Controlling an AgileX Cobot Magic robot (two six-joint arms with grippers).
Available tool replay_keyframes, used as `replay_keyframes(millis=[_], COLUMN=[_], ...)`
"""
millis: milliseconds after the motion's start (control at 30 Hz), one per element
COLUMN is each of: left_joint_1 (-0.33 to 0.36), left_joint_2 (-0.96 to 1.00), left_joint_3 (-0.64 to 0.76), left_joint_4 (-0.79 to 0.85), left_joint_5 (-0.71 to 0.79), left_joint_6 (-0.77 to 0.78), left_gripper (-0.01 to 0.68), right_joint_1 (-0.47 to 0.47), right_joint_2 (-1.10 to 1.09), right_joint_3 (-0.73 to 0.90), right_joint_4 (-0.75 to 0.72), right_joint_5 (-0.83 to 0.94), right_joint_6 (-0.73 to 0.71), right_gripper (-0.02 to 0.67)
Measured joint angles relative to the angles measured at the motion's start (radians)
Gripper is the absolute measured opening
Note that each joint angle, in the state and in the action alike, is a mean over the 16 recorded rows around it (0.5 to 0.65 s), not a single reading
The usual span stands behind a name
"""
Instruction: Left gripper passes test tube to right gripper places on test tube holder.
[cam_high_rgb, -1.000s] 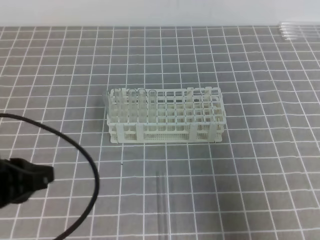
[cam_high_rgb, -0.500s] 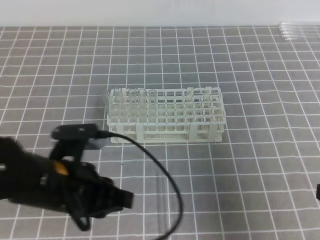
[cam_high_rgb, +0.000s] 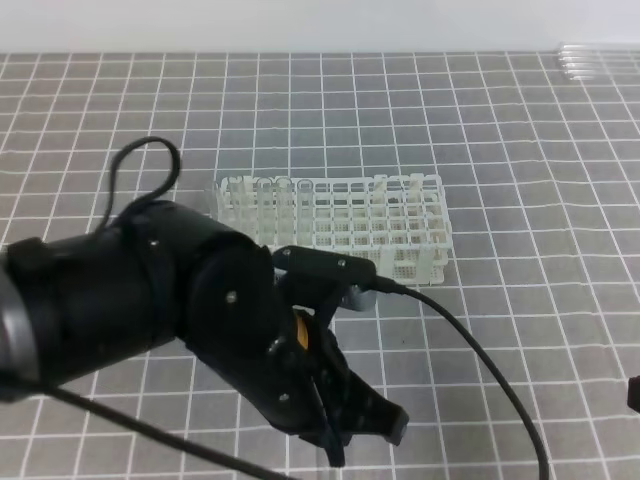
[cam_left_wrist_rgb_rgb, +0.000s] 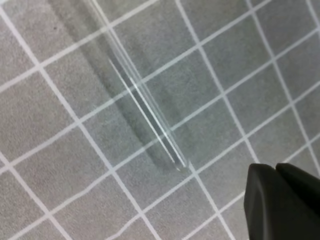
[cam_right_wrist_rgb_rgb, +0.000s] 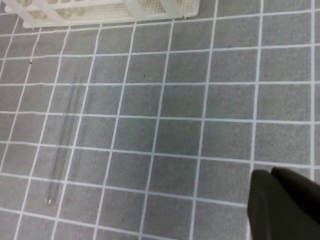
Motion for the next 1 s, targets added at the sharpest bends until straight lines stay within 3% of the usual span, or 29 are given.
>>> replay_keyframes(millis=[167,600,700,1000], left_joint_1=[-0.016,-0.016,-0.016,-0.016], left_joint_2=[0.050,0.114,0.130,0.207], left_joint_3=[-0.026,-0.034,-0.036,-0.045], left_joint_4=[0.012,0.018,0.030,0.111], left_joint_5=[0.007,-0.027,-0.039,-0.045], left_joint_6=[0.016,-0.021,-0.058,-0.169], left_gripper=[0.061,0.420,0.459,0.467], right_joint_1=[0.000,0.000,0.000,0.000], right_joint_2=[0.000,0.000,0.000,0.000], right_joint_3=[0.000,0.000,0.000,0.000], right_joint_4=[0.004,0.023,0.027,0.030], right_joint_5=[0.008,0.023,0.026,0.028], right_joint_6=[-0.002,-0.031,-0.038,-0.047], right_gripper=[-0.013,-0.013,-0.013,-0.013])
